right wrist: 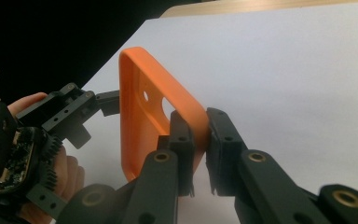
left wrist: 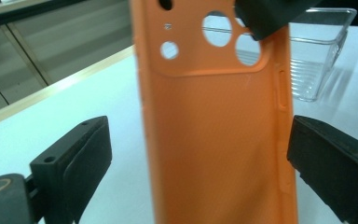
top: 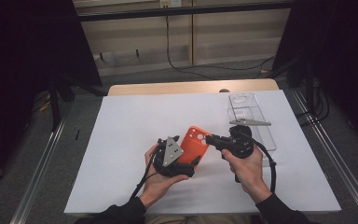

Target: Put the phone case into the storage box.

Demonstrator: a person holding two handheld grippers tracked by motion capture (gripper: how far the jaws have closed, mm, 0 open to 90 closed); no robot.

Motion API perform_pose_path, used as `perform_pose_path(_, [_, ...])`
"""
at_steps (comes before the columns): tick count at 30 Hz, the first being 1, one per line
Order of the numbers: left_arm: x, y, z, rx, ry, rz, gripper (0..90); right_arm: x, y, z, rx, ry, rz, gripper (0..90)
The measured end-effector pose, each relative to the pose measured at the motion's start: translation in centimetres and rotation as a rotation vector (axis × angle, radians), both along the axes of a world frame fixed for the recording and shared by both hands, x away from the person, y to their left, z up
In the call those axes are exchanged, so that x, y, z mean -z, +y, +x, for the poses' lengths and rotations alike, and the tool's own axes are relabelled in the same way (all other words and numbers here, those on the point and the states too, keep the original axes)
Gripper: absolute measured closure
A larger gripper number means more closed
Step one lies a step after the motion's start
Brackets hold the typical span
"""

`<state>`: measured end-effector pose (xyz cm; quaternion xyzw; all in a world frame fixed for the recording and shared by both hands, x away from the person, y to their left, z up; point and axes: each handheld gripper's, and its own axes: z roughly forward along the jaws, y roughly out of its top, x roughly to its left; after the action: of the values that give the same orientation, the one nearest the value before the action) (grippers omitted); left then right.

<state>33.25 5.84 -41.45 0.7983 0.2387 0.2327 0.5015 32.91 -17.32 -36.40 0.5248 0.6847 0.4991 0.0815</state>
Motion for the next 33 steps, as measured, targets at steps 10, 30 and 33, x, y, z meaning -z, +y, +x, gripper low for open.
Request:
perform_pose_path(10, [-0.1,0.4,-0.1,0.023,0.007,-0.003,2.3,-0.2,0.0,-0.1,-0.005,-0.031,-0.017,81.9])
perform_pose_path(30, [-0.1,3.2,0.4,-0.032,0.047,-0.042,3.8,-0.9,-0.7,-0.2,0.013,-0.101,-0.062,81.8])
perform_pose_path(33, [-0.2,3.4,0.4,-0.038,0.036,-0.043,3.9,-1.0,-0.9,-0.3,0.014,-0.11,-0.062,81.8])
